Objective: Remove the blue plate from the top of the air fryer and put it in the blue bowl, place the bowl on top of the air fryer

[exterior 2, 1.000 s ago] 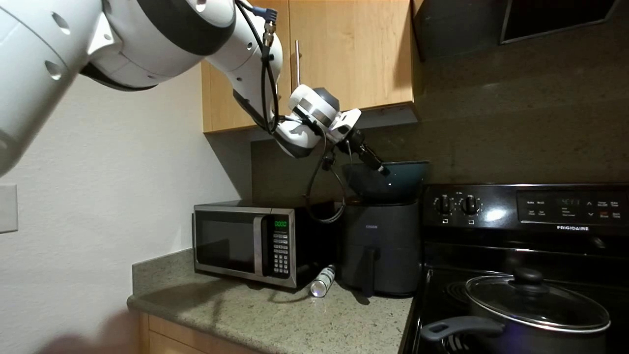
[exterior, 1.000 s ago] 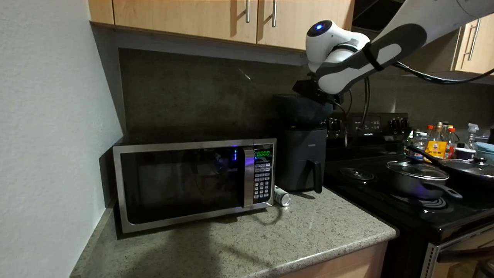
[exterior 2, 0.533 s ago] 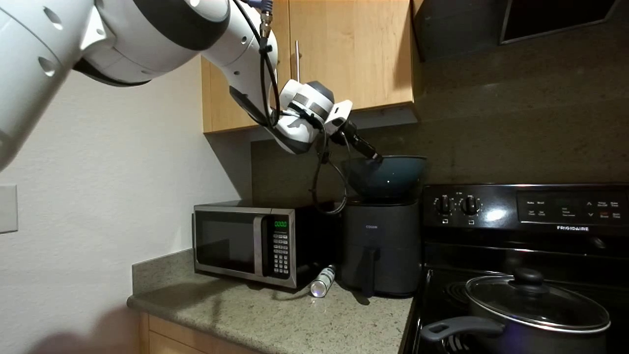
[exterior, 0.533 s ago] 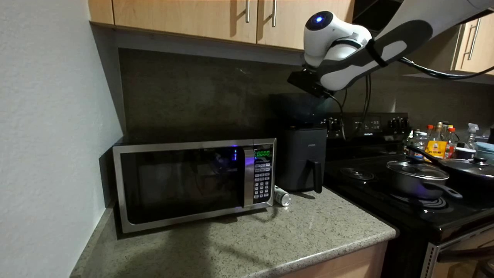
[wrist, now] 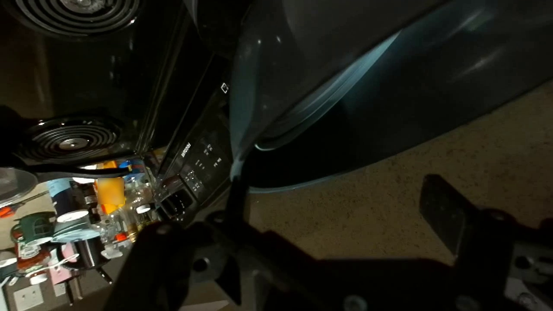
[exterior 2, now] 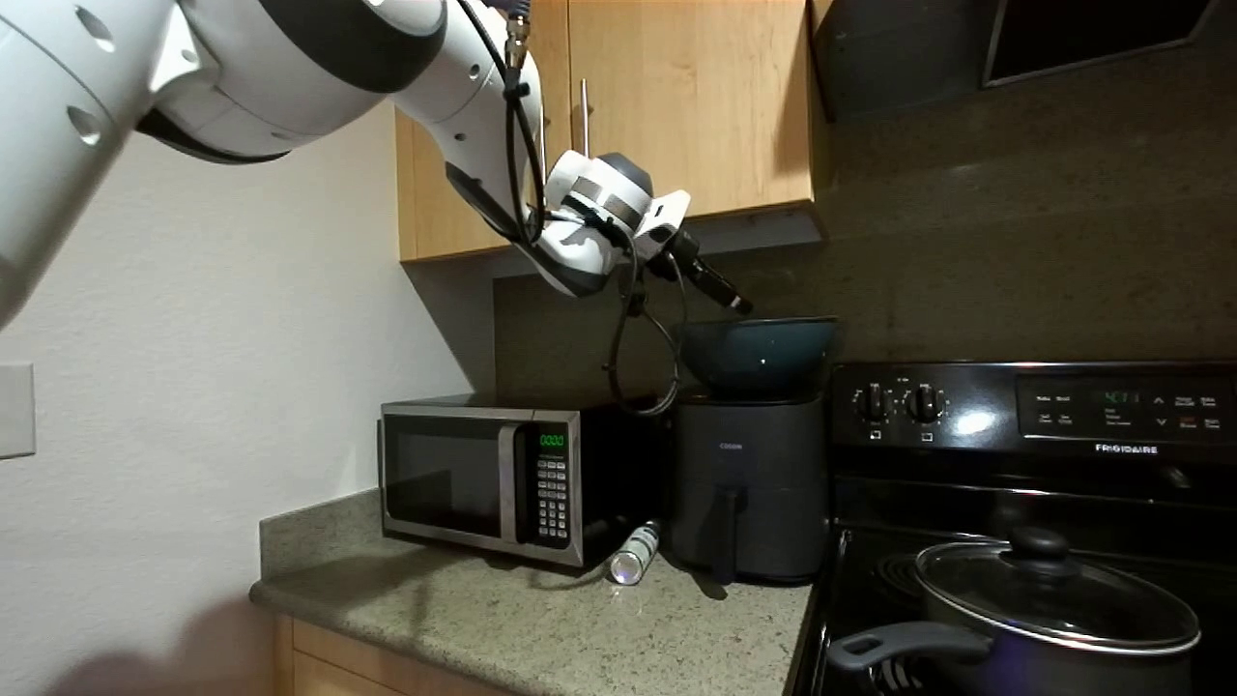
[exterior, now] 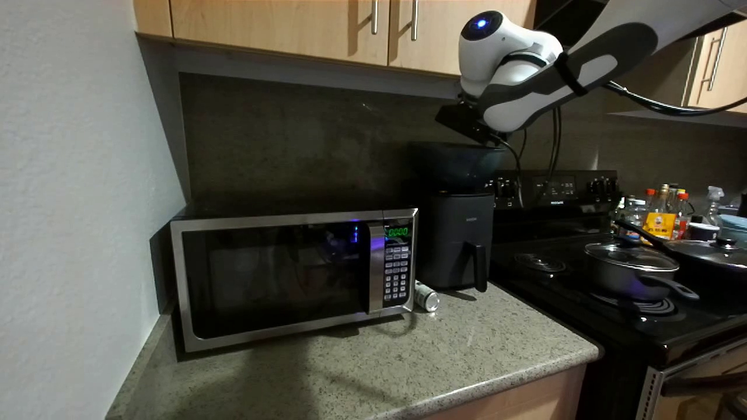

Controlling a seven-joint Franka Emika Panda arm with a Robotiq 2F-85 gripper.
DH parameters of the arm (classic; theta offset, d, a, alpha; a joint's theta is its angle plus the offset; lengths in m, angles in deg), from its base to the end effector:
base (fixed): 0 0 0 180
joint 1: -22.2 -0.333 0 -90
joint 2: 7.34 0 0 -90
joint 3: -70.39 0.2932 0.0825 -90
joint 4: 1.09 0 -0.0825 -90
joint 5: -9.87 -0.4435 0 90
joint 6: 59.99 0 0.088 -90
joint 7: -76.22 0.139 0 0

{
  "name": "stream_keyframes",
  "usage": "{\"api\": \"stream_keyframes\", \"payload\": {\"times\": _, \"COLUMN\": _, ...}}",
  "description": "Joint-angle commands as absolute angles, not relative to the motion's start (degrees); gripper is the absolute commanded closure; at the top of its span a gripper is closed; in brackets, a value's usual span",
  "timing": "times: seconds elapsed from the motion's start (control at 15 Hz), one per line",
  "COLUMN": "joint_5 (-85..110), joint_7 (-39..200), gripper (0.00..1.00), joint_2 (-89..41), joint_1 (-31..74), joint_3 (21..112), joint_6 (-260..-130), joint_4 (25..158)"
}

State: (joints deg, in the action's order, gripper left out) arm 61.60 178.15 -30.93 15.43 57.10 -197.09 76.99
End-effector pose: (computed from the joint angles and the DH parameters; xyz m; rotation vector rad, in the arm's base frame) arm 0.7926 -0.0822 0.5180 2.0249 -1.6201 1.4713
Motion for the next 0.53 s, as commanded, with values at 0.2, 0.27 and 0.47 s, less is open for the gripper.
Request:
{"api": "stream_keyframes", "payload": {"times": 0.2, "joint_5": 57.63, "joint_7": 169.17, "gripper": 0.0, "joint_2": -25.94, "joint_1": 16.61, "joint_3": 62.28, "joint_6": -188.6, "joint_4": 81.3}}
{"api": "stream_keyframes", "payload": {"times": 0.27, "joint_5": 57.45, "joint_7": 167.71, "gripper": 0.0, "joint_2": -24.91, "joint_1": 16.54, "joint_3": 62.61, "joint_6": -187.34, "joint_4": 82.06}}
{"api": "stream_keyframes", "payload": {"times": 0.47, "joint_5": 57.84, "joint_7": 164.21, "gripper": 0.0, "joint_2": -21.31, "joint_1": 16.64, "joint_3": 63.56, "joint_6": -184.64, "joint_4": 85.15}}
